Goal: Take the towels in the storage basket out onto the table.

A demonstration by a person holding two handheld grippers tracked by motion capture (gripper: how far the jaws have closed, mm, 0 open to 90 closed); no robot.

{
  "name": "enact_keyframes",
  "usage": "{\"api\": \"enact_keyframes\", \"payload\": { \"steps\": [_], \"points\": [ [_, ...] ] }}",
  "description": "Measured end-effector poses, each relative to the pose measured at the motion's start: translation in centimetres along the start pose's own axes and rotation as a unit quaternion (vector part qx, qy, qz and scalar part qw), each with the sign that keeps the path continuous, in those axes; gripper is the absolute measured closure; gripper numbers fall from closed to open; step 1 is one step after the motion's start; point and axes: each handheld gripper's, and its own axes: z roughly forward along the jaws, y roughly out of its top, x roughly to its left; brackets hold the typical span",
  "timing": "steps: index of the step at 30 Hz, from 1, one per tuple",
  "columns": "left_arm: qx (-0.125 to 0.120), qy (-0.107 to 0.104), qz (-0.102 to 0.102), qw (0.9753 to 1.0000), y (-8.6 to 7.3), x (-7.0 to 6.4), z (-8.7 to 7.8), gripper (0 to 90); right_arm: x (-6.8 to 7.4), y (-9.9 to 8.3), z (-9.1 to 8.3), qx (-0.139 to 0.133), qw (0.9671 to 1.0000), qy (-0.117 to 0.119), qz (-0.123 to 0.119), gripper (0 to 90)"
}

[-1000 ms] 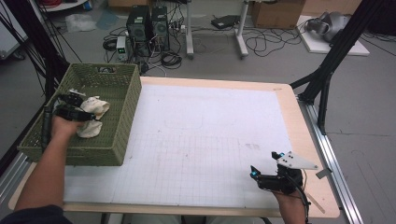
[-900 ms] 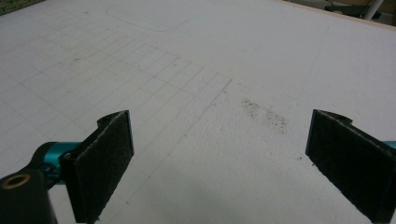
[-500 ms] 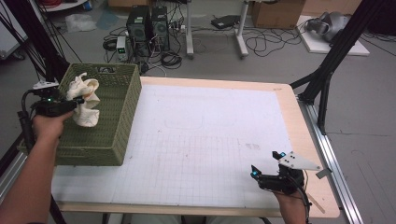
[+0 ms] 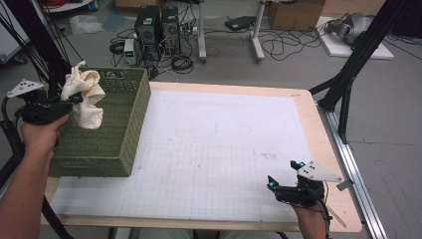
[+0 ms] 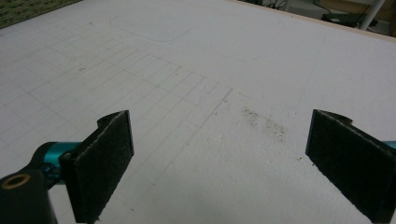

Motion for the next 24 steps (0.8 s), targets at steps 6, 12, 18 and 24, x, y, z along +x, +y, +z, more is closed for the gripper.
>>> {"api": "enact_keyframes", "payload": {
  "steps": [6, 12, 18, 24],
  "points": [
    [-0.037, -0.033, -0.004, 0.9988, 1.0, -1.2, -1.2, 70.1, 0.1, 0.1, 0.0, -0.002, 1.0000, 0.001, 0.001, 6.8],
    [-0.060, -0.073, 0.013, 0.9955, 1.9, -3.3, -2.0, 70.0, 0.1, 0.1, 0.1, -0.002, 1.0000, 0.001, 0.000, 6.8],
    [-0.080, -0.110, 0.031, 0.9903, 2.7, -5.8, -2.4, 70.0, 0.2, 0.1, 0.0, -0.008, 1.0000, 0.000, -0.002, 6.8],
    [-0.090, -0.157, 0.051, 0.9822, 3.4, -8.9, -2.3, 70.0, 0.1, 0.1, 0.0, -0.011, 0.9999, 0.000, -0.001, 6.8]
  ]
}}
